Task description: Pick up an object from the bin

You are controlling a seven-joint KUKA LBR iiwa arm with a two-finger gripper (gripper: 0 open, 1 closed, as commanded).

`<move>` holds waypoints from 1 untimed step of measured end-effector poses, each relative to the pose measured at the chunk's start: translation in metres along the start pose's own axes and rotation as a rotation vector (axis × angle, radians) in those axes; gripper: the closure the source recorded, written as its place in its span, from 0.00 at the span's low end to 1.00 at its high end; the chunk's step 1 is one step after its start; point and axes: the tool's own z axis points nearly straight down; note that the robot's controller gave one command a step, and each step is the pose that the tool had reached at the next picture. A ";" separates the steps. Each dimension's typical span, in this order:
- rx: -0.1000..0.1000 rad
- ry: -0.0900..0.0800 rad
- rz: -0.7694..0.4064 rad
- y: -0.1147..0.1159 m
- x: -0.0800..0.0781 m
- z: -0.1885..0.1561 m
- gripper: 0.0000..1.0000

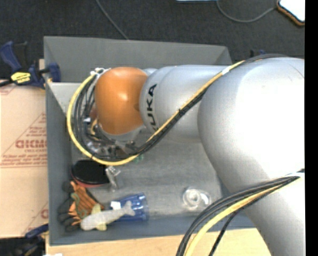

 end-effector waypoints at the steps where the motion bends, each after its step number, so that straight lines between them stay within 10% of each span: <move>1: 0.009 -0.010 0.221 0.001 -0.044 -0.021 1.00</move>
Offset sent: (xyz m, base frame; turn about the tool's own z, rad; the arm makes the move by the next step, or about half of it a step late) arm 0.0000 0.0000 0.0000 0.0000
